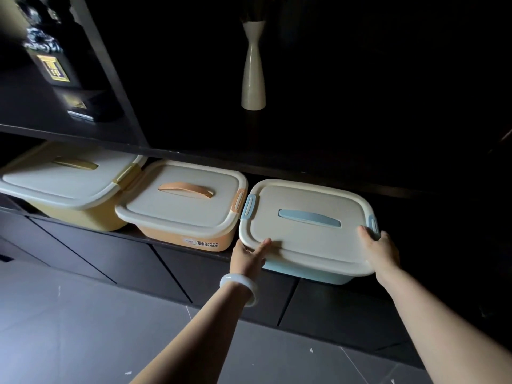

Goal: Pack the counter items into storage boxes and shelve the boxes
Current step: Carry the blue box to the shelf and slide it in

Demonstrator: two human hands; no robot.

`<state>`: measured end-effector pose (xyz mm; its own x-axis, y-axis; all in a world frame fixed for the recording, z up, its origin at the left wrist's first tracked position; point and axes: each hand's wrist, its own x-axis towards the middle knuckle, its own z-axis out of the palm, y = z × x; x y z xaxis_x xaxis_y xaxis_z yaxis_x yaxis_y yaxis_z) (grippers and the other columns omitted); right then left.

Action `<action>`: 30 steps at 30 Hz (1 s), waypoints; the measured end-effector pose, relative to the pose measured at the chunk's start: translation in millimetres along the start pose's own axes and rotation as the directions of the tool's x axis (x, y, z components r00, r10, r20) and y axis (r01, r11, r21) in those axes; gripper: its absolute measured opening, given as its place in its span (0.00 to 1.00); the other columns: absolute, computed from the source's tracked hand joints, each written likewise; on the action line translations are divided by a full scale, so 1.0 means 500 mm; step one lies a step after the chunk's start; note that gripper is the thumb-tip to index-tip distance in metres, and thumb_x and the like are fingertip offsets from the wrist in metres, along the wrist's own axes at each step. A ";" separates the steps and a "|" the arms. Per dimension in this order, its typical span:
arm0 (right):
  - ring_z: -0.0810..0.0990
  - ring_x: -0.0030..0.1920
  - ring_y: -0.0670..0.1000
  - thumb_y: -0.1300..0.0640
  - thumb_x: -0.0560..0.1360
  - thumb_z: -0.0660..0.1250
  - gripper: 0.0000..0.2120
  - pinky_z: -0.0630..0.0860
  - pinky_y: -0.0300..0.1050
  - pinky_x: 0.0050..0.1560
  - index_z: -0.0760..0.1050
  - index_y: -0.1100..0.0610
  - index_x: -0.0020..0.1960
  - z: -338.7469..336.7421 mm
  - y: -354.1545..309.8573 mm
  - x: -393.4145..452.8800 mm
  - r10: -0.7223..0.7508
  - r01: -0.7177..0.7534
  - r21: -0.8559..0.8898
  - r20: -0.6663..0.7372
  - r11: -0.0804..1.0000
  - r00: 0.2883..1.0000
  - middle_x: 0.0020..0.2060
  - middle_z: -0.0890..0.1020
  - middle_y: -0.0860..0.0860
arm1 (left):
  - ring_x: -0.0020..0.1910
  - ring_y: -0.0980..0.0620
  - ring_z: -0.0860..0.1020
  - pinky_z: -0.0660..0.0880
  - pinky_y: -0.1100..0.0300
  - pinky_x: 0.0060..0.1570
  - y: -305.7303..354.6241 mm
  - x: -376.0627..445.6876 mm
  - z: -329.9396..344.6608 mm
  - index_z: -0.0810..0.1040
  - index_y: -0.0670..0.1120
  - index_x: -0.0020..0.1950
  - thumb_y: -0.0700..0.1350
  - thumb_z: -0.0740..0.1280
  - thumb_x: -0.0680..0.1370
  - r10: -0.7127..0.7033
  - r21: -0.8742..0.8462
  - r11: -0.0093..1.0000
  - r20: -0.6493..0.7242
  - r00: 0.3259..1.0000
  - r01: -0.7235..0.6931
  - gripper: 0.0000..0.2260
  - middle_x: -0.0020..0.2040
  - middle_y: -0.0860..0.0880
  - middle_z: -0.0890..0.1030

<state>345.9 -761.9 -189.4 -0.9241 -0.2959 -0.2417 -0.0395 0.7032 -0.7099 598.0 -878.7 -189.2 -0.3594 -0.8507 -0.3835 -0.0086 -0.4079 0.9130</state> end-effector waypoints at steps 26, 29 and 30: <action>0.75 0.62 0.62 0.40 0.75 0.64 0.31 0.73 0.54 0.61 0.69 0.62 0.69 -0.003 -0.011 -0.006 -0.051 0.051 0.013 -0.032 0.999 0.998 0.64 0.75 0.62 | 0.63 0.48 0.75 0.70 0.48 0.66 -0.023 -0.015 -0.003 0.74 0.45 0.65 0.58 0.79 0.63 0.223 0.169 0.958 0.066 0.973 -0.231 0.35 0.61 0.45 0.79; 0.73 0.64 0.62 0.39 0.75 0.63 0.32 0.72 0.53 0.62 0.67 0.60 0.71 -0.008 -0.009 -0.011 -0.039 0.039 0.028 -0.004 0.999 0.999 0.65 0.74 0.61 | 0.63 0.46 0.75 0.70 0.46 0.66 -0.021 -0.008 -0.009 0.76 0.50 0.62 0.59 0.78 0.62 0.225 0.173 0.956 0.082 0.971 -0.237 0.32 0.61 0.45 0.79; 0.72 0.66 0.61 0.39 0.75 0.63 0.33 0.71 0.53 0.63 0.65 0.59 0.72 -0.010 -0.004 -0.015 -0.029 0.028 0.043 0.018 0.999 0.999 0.67 0.72 0.60 | 0.62 0.46 0.76 0.71 0.46 0.66 -0.022 -0.006 -0.012 0.76 0.52 0.61 0.58 0.79 0.63 0.218 0.164 0.959 0.090 0.972 -0.230 0.29 0.60 0.46 0.80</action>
<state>350.9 -757.9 -183.1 -0.9157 -0.3273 -0.2329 -0.0487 0.6660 -0.7443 604.6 -873.5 -198.6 -0.4352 -0.8857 -0.1614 -0.0786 -0.1413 0.9868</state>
